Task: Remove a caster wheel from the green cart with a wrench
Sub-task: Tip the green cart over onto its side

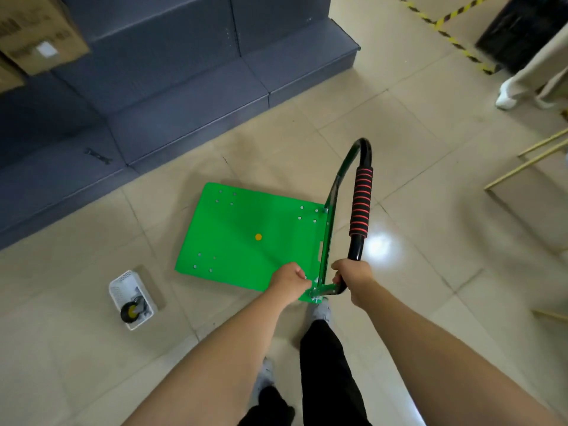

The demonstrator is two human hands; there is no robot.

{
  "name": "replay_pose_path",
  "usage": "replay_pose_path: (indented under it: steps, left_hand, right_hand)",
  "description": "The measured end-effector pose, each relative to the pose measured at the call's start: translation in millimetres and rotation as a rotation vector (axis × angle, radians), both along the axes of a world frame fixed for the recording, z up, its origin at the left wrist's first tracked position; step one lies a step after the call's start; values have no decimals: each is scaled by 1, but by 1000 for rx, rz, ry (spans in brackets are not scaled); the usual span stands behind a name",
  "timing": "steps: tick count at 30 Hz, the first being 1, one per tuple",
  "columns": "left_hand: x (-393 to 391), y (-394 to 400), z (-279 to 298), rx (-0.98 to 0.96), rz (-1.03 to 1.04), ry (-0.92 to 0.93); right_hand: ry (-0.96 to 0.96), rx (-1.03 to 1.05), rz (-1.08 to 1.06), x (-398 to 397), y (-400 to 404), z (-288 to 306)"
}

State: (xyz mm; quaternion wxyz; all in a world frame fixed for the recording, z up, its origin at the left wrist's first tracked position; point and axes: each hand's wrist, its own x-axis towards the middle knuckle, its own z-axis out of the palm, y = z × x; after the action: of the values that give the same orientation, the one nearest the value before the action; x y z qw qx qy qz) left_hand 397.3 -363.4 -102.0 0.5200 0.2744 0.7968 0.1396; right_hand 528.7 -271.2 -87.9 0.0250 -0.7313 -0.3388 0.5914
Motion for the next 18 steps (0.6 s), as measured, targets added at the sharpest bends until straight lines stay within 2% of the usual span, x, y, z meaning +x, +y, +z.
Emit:
replay_pose_path:
  steps: [8,12,18]
  left_hand:
    - [68,-65,-8,-12,-208,-204]
    - [112,-62,-7,139,-291,-224]
    - [167,-54,-23,194,-288,-187]
  right_hand:
    - [42,-5,-69,33,-34,46]
    - [49,-36,-73,52,-21,66]
    - [16,-142,-70,89,3,67]
